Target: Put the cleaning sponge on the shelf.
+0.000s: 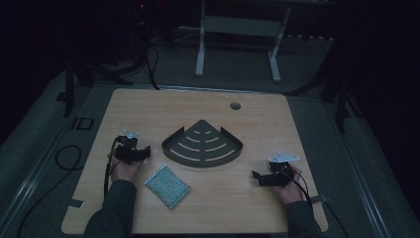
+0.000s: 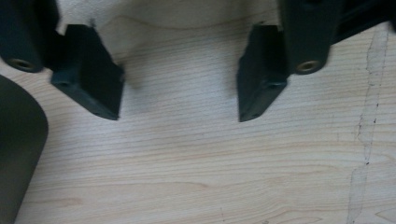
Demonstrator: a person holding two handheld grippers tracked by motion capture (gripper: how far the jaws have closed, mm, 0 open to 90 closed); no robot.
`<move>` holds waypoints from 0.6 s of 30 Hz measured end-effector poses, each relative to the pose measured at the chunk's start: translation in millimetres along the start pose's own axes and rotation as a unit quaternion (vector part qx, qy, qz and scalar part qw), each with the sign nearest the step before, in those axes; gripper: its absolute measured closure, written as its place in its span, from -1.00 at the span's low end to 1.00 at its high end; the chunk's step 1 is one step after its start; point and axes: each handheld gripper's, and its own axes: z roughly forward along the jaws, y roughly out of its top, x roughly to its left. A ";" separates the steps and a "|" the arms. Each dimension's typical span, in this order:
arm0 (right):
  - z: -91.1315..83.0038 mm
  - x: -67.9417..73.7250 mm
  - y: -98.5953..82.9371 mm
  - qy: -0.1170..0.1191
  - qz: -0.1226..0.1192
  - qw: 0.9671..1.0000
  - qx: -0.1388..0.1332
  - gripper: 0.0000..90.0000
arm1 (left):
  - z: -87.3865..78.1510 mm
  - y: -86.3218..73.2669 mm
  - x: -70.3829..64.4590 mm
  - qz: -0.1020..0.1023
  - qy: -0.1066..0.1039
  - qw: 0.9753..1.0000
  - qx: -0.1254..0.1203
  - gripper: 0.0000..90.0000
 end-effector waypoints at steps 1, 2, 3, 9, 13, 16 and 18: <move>0.0 0.0 0.0 0.000 0.000 1.000 0.000 -0.73 | -1.2 0.4 -0.7 0.000 -0.001 1.000 0.002 -0.14; 0.0 0.0 0.0 0.000 0.000 1.000 0.000 -0.73 | -1.2 0.4 -0.7 0.000 -0.001 1.000 0.002 -0.10; 0.0 0.0 0.0 0.000 0.000 1.000 0.000 -0.73 | -1.9 0.5 -0.7 0.002 -0.004 1.000 0.003 -0.10; -0.1 0.0 0.0 0.000 0.000 1.000 0.000 -0.73 | -17.9 2.9 1.0 0.002 -0.041 0.999 -0.021 0.07; -0.1 -0.1 0.0 0.000 0.000 1.000 0.001 -0.73 | -25.9 3.3 -1.5 0.017 -0.064 0.997 -0.024 0.20; -0.1 0.0 0.0 0.000 0.001 1.000 0.000 -0.73 | -31.2 3.3 -3.5 0.023 -0.078 0.996 -0.025 0.28; -0.1 0.0 0.0 0.000 0.001 1.000 0.000 -0.73 | -38.3 2.9 -6.2 0.029 -0.096 0.995 -0.024 0.28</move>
